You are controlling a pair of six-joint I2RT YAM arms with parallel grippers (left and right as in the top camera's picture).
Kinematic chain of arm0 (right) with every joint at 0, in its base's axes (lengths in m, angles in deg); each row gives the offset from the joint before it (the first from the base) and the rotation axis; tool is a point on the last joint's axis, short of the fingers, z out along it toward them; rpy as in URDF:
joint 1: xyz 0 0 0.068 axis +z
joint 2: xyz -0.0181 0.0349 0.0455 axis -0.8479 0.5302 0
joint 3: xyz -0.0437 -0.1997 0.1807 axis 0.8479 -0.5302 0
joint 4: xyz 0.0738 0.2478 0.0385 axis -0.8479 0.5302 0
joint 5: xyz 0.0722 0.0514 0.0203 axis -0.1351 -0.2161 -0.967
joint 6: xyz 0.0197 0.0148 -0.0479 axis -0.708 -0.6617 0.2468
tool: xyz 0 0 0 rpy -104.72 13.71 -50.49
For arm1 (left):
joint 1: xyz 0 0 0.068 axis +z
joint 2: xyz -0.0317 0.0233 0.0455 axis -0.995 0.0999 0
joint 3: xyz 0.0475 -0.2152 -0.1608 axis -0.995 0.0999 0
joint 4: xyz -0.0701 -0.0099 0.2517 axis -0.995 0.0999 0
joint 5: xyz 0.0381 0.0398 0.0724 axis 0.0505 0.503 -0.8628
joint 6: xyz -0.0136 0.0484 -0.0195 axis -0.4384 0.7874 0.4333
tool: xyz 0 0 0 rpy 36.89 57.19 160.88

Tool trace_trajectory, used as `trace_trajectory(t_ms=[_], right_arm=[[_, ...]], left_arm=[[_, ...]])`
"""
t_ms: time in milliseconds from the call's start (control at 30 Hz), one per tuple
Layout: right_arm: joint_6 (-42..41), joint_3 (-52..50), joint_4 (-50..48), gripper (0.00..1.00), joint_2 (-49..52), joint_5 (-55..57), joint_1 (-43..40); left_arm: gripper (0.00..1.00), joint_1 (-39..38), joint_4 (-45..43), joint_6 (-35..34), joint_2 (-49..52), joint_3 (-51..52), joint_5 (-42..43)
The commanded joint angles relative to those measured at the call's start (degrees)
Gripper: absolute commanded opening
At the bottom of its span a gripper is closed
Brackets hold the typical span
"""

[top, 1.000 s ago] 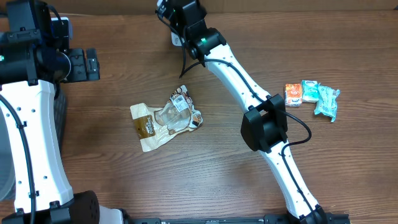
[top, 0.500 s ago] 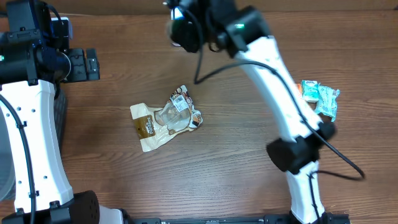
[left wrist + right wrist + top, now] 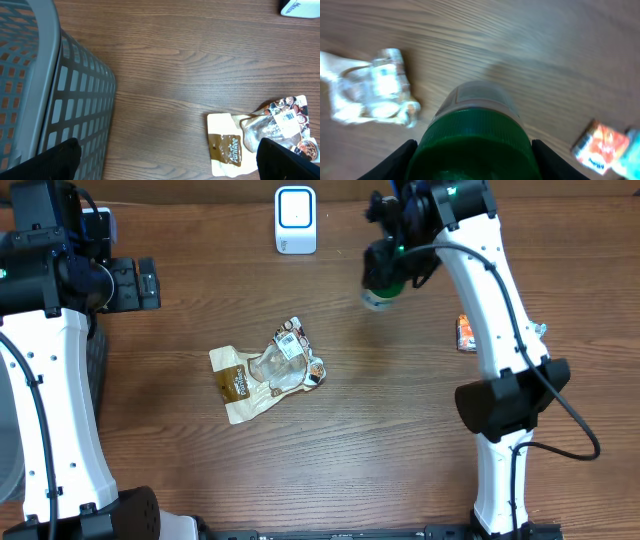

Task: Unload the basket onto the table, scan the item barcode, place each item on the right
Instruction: 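Carry the jar right and lower it beside the packets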

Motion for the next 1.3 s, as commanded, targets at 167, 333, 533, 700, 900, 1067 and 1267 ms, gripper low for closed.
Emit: trace_trajectory(t_ms=[167, 333, 533, 700, 900, 1067, 1267], right_arm=[[-13.0, -16.8, -7.3, 0.08, 0.2, 7.7, -6.9], [-15.5, -23.6, -9.7, 0.08, 0.2, 14.8, -9.6], [-16.3, -25.7, -11.1, 0.09, 0.2, 16.5, -10.8], [-16.3, -26.2, -11.4, 0.24, 0.2, 16.4, -10.8], [-16.3, -27.5, -12.2, 0.25, 0.3, 11.3, -10.7], [-16.3, -27.5, -12.6, 0.25, 0.3, 10.8, -10.7], [-16.3, -27.5, -12.3, 0.31, 0.3, 10.4, -10.7]], left_arm=[[1.00, 0.4, -0.2, 0.9, -0.4, -0.4, -0.1], [1.00, 0.4, -0.2, 0.9, -0.4, -0.4, -0.1], [1.00, 0.4, -0.2, 0.9, -0.4, -0.4, -0.1], [1.00, 0.4, -0.2, 0.9, -0.4, -0.4, -0.1], [0.99, 0.4, -0.2, 0.9, -0.4, -0.4, -0.1], [1.00, 0.4, -0.2, 0.9, -0.4, -0.4, -0.1], [1.00, 0.4, -0.2, 0.9, -0.4, -0.4, -0.1]])
